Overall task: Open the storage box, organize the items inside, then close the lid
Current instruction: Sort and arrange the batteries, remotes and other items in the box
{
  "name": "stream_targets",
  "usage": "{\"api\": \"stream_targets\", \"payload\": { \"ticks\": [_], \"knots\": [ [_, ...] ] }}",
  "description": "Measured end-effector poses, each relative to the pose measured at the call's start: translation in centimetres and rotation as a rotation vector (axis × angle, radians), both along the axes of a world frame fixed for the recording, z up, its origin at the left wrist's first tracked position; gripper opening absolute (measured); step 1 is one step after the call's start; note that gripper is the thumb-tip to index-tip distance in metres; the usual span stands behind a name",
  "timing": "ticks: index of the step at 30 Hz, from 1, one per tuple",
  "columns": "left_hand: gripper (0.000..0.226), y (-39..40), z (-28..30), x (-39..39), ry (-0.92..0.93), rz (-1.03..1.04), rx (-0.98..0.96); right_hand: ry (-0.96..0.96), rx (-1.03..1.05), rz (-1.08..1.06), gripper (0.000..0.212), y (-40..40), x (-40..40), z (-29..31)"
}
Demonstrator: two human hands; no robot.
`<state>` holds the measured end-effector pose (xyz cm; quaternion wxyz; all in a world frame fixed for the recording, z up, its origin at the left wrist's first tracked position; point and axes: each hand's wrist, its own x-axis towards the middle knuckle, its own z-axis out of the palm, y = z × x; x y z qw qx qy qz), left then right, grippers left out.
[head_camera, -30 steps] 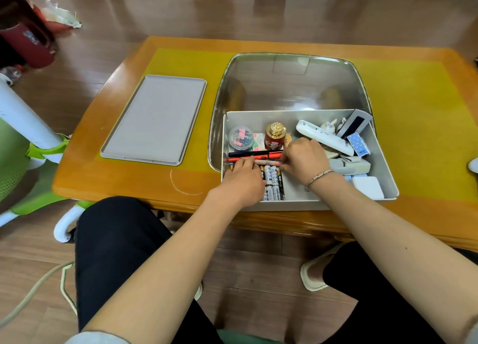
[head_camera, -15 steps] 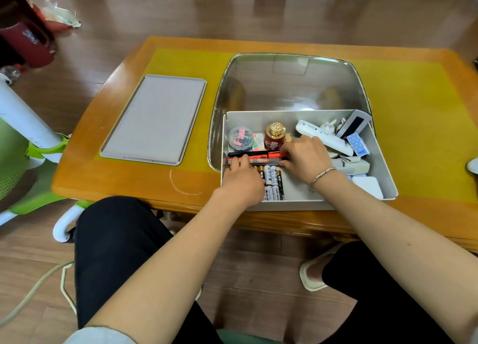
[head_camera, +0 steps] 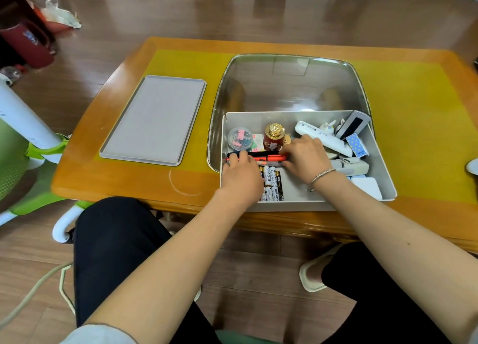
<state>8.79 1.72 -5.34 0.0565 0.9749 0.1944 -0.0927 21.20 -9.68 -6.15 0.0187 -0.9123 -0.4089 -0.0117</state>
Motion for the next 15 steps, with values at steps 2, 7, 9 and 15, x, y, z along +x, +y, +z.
{"api": "stream_targets", "payload": {
  "ticks": [2, 7, 9, 15],
  "knots": [
    [0.048, 0.3, 0.0, 0.3, -0.084, -0.008, 0.027, -0.003, 0.005, -0.006, 0.024, 0.0, 0.0, 0.0],
    [0.038, 1.2, 0.1, 1.6, -0.19, -0.028, 0.033, -0.034, -0.002, -0.003, 0.024, 0.3, 0.1, 0.0],
    [0.036, 1.4, -0.1, 2.0, -0.188, -0.043, 0.04, -0.043, -0.001, 0.003, 0.023, 0.4, 0.2, 0.0],
    [0.033, 1.8, -0.8, 2.4, -0.202, -0.047, 0.062, -0.04, 0.043, -0.008, 0.025, 0.0, 0.2, 0.0]
  ]
}}
